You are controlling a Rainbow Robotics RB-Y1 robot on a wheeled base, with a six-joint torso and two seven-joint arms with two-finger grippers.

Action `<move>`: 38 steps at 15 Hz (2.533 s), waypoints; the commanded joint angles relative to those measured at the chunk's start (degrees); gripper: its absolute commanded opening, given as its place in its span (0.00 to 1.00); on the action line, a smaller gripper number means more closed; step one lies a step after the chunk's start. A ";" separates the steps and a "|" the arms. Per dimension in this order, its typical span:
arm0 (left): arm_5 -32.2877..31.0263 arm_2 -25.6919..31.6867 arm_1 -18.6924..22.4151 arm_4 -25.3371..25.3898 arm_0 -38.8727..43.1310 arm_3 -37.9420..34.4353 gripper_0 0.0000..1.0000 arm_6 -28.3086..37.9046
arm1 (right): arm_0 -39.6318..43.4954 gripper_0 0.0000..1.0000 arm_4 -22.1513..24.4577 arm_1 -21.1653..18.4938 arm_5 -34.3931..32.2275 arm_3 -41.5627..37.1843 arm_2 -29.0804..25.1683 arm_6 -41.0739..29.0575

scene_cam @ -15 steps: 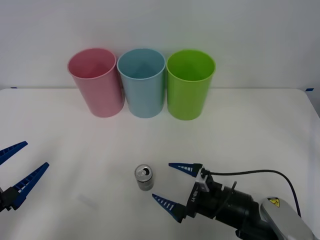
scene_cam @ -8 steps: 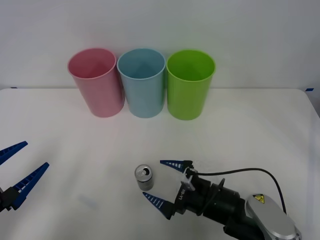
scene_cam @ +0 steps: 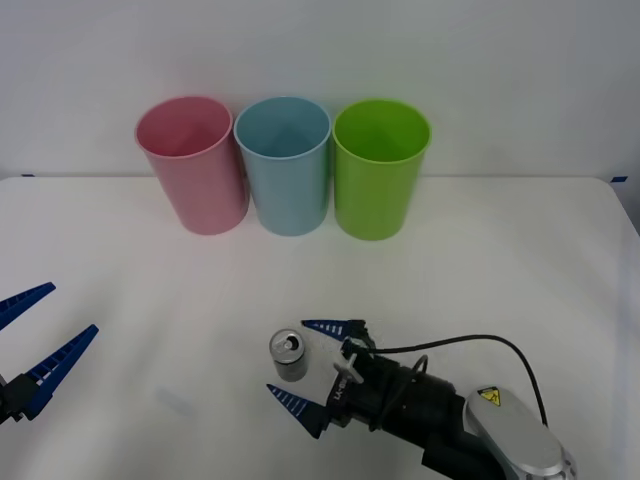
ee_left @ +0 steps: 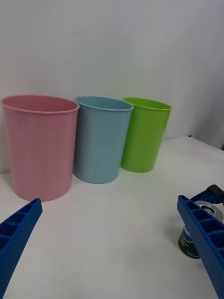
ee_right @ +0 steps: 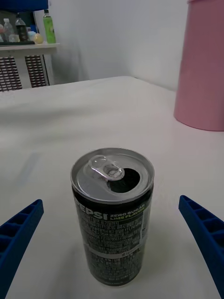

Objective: Grasp the object on the table and drop it into the matching bin: aluminum can to the light blue bin, PET bottle to the pink bin.

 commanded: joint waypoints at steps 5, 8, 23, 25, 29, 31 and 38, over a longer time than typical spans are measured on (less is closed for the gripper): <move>0.00 0.00 0.00 0.00 0.00 0.00 1.00 0.00 | -4.34 1.00 0.59 2.82 0.60 7.03 0.52 1.46; 0.00 0.00 0.00 0.00 0.00 0.00 1.00 0.00 | -4.34 1.00 0.68 3.08 1.47 7.03 0.78 1.81; 0.00 0.00 0.00 0.00 0.00 0.00 1.00 0.00 | -4.34 0.00 -0.20 3.34 3.23 6.68 1.22 1.99; 0.00 0.00 0.00 0.00 0.00 0.00 1.00 0.00 | -4.16 0.00 -1.52 3.26 2.97 5.71 1.22 1.90; 0.00 0.00 0.00 0.00 0.00 0.00 1.00 0.00 | -1.26 0.00 -4.42 1.50 3.23 -0.62 0.08 0.76; 0.00 0.00 0.00 0.00 0.00 0.00 1.00 0.00 | 0.76 0.00 -6.09 -0.17 3.76 -4.57 -0.18 -0.04; 0.00 0.00 0.00 0.00 0.00 0.00 1.00 0.00 | 5.68 0.00 -7.50 -6.24 7.54 -21.89 -1.50 -13.31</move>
